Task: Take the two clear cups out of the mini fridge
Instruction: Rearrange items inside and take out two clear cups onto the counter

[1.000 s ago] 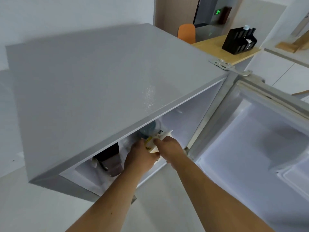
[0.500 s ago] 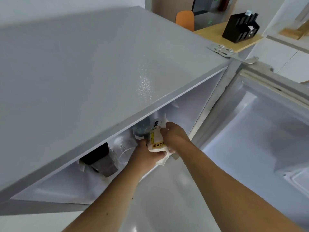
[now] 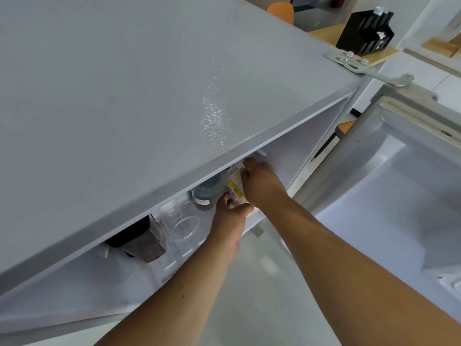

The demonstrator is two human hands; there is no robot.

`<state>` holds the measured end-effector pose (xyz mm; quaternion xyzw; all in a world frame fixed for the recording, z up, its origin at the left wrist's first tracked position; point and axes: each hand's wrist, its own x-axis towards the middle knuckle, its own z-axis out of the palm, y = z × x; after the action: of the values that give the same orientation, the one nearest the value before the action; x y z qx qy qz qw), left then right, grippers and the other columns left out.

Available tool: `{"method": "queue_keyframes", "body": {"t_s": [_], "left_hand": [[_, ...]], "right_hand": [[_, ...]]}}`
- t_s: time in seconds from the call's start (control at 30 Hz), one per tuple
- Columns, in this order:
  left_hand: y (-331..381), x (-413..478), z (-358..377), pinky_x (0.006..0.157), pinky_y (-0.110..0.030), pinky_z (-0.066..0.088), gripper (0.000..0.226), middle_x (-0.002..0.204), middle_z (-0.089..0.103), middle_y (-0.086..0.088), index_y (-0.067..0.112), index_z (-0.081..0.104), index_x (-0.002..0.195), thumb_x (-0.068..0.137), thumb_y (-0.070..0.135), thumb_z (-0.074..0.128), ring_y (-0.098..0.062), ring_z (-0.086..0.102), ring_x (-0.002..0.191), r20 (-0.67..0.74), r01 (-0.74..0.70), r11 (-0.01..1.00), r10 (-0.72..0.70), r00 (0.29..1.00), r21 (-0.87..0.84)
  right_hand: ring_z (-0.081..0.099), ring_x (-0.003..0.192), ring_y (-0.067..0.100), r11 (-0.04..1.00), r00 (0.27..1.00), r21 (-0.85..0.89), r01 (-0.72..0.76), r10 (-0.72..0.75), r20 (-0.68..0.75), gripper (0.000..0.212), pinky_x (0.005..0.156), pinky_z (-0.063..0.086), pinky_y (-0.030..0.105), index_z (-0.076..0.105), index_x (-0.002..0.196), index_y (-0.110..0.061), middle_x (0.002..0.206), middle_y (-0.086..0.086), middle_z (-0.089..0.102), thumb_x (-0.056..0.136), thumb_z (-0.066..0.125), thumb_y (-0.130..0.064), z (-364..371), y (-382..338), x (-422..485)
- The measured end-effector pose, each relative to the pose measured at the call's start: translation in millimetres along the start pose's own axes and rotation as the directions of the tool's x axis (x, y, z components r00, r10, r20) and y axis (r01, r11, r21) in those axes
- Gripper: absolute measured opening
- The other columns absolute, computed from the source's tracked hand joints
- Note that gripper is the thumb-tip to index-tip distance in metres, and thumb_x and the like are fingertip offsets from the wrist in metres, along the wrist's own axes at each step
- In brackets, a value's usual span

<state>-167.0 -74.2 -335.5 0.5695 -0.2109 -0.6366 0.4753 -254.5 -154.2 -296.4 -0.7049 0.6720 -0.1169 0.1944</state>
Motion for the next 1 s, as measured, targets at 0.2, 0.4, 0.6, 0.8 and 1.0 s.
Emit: {"method": "queue_keyframes", "body": {"t_s": [0.2, 0.4, 0.6, 0.8, 1.0], "left_hand": [[-2, 20, -2, 0.116, -0.052, 0.042, 0.064, 0.142, 0.062, -0.01, 0.011, 0.049, 0.143, 0.083, 0.002, 0.069, -0.024, 0.057, 0.132, -0.033, -0.04, 0.999, 0.04, 0.999, -0.009], [11, 15, -2, 0.118, -0.057, 0.036, 0.063, 0.142, 0.049, -0.033, -0.005, 0.044, 0.138, 0.08, 0.001, 0.066, -0.045, 0.041, 0.139, -0.072, -0.007, 1.0, 0.009, 0.997, 0.028], [13, -24, -30, 0.08, -0.027, 0.06, 0.025, 0.1, 0.07, -0.011, 0.014, 0.063, 0.113, 0.094, -0.002, 0.06, -0.021, 0.071, 0.087, 0.052, 0.062, 0.975, -0.075, 0.996, 0.215], [11, -40, -68, 0.047, -0.023, 0.052, 0.021, 0.064, 0.071, 0.011, 0.027, 0.071, 0.083, 0.094, 0.018, 0.056, -0.01, 0.067, 0.05, -0.241, -0.044, 0.961, 0.113, 0.964, 0.274], [51, -21, -62, 0.074, -0.042, 0.058, 0.01, 0.074, 0.069, 0.006, 0.032, 0.062, 0.076, 0.075, 0.038, 0.055, -0.029, 0.067, 0.073, -0.453, -0.244, 0.947, 0.315, 0.834, 0.209]], "right_hand": [[0.057, 0.107, 0.028, 0.993, 0.997, 0.107, 0.058, -0.052, -0.054, 0.035, 0.078, 0.038, 0.027, 0.056, 0.138, -0.014, 0.128, 0.016, 0.062, 0.105, 0.043, -0.017, 3, 3, 5], [0.056, 0.097, 0.024, 0.981, 0.991, 0.161, 0.113, -0.099, -0.088, 0.034, 0.075, 0.041, 0.028, 0.062, 0.133, -0.012, 0.121, 0.015, 0.066, 0.104, 0.043, -0.013, -2, 1, 6], [0.061, 0.098, 0.028, 0.976, 0.976, 0.164, 0.145, -0.115, -0.183, 0.031, 0.074, 0.042, 0.028, 0.064, 0.127, -0.012, 0.117, 0.013, 0.066, 0.103, 0.045, -0.014, 4, 9, -29], [0.061, 0.104, 0.021, 0.988, 0.9, 0.086, 0.129, -0.08, -0.428, 0.032, 0.071, 0.047, 0.025, 0.059, 0.131, -0.023, 0.123, 0.002, 0.059, 0.098, 0.055, -0.022, -7, 6, -57], [0.068, 0.082, 0.025, 0.866, 0.988, 0.494, -0.076, 0.134, -0.082, 0.024, 0.059, 0.05, 0.026, 0.066, 0.114, -0.032, 0.108, 0.001, 0.072, 0.097, 0.049, -0.033, -17, -25, -41]]}}
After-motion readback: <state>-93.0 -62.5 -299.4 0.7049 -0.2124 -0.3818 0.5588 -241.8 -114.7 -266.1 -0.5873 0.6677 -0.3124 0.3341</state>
